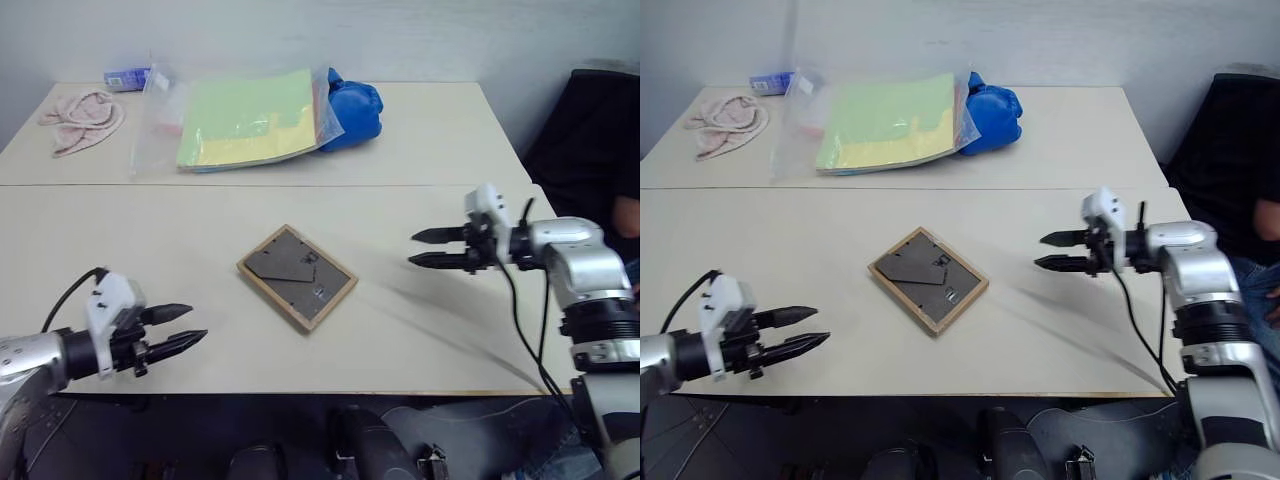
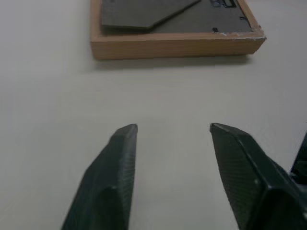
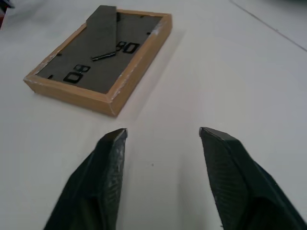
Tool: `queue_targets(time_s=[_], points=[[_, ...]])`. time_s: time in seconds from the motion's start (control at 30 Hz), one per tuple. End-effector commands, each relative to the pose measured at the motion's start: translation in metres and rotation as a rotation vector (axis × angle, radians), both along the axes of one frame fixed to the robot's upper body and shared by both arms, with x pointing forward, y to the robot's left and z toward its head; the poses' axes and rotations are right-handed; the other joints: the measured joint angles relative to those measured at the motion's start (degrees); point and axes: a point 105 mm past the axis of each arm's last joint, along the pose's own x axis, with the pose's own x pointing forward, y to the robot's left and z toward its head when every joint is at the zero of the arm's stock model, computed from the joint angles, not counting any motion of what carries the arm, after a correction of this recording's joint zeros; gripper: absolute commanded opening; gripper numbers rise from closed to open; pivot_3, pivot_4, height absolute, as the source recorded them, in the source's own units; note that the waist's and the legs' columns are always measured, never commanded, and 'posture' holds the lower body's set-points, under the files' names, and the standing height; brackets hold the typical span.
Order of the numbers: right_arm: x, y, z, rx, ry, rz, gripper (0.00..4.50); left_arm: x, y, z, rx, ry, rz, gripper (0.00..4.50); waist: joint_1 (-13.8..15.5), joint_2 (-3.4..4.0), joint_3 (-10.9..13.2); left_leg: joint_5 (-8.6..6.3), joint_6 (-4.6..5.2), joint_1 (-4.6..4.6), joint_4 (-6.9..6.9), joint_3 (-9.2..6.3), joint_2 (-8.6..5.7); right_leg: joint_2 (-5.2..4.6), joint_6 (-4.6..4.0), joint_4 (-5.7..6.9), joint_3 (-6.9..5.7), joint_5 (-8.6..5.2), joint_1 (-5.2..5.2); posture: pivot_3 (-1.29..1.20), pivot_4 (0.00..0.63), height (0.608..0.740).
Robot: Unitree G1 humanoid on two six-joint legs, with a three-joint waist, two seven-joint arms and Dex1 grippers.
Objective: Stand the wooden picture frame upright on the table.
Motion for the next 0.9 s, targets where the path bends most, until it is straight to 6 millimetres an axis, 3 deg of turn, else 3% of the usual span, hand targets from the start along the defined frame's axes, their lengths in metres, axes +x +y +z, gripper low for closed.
queue_targets(time_s=[0.03, 0.13, 0.17, 0.27, 0.33, 0.57, 0.73, 0.8, 0.9], points=[[0.011, 0.023, 0.002, -0.046, -0.101, 0.038, 1.03, 0.023, -0.006, -0.009, 0.053, -0.018, -0.042, 1.26, -0.05, 0.02, 0.01, 0.01, 0.01, -0.01, 0.02, 0.02, 0.00, 0.00, 0.00, 0.02, 0.00, 0.00, -0.02, 0.00, 0.150, 0.740], [0.020, 0.044, -0.011, -0.079, -0.124, 0.048, 0.00, 0.040, -0.016, -0.016, 0.075, -0.023, -0.091, 0.26, -0.20, 0.02, 0.01, 0.01, 0.01, -0.01, 0.03, 0.08, 0.01, 0.00, -0.01, 0.05, 0.01, 0.00, -0.05, 0.00, 0.150, 0.740], [0.023, 0.047, -0.014, -0.089, -0.136, 0.041, 0.00, 0.043, -0.017, -0.018, 0.084, -0.022, -0.102, 0.01, -0.29, 0.02, 0.02, 0.01, 0.01, -0.02, 0.03, 0.13, 0.01, 0.00, -0.01, 0.05, 0.01, 0.00, -0.09, 0.00, 0.150, 0.740], [0.031, 0.056, -0.025, -0.119, -0.144, 0.018, 0.00, 0.053, -0.024, -0.023, 0.100, -0.022, -0.124, 0.01, -0.45, 0.02, 0.02, 0.01, 0.02, -0.08, 0.06, 0.19, 0.04, 0.00, -0.01, 0.06, 0.03, 0.00, -0.15, 0.00, 0.150, 0.740], [0.031, 0.063, -0.030, -0.120, -0.146, 0.025, 0.00, 0.062, -0.037, -0.016, 0.032, -0.014, -0.131, 0.01, -0.49, 0.03, 0.02, 0.01, 0.02, -0.06, 0.14, 0.21, 0.04, -0.01, 0.00, 0.12, 0.04, 0.00, -0.13, 0.00, 0.150, 0.740], [-0.008, 0.071, -0.035, -0.088, -0.120, 0.164, 0.00, 0.094, -0.057, -0.005, -0.033, -0.064, -0.123, 0.01, -0.32, 0.02, 0.01, 0.01, 0.01, -0.02, 0.31, 0.19, 0.05, -0.01, -0.01, 0.43, 0.06, 0.00, -0.13, 0.00, 0.150, 0.740], [-0.012, 0.059, -0.039, -0.111, -0.131, 0.099, 0.00, 0.099, -0.050, -0.009, -0.004, -0.017, -0.112, 0.01, -1.19, 0.02, 0.01, 0.02, -0.01, 0.02, 0.32, 0.23, 0.04, -0.01, -0.01, 0.51, 0.10, 0.00, -0.13, 0.00, 0.150, 0.740], [-0.013, 0.053, -0.038, -0.128, -0.136, 0.094, 0.00, 0.095, -0.032, -0.013, -0.039, 0.092, -0.048, 0.40, -1.37, 0.02, 0.01, 0.03, -0.03, 0.03, 0.32, 0.23, 0.04, -0.01, -0.01, 0.53, 0.10, 0.00, -0.13, 0.00, 0.150, 0.740], [-0.014, 0.051, -0.036, -0.153, -0.159, 0.108, 0.00, 0.084, -0.022, -0.013, -0.175, 0.273, -0.004, 1.18, -1.55, 0.01, 0.01, 0.04, -0.05, 0.10, 0.30, 0.26, 0.04, 0.00, -0.02, 0.56, 0.13, -0.01, -0.13, 0.00, 0.150, 0.740]])
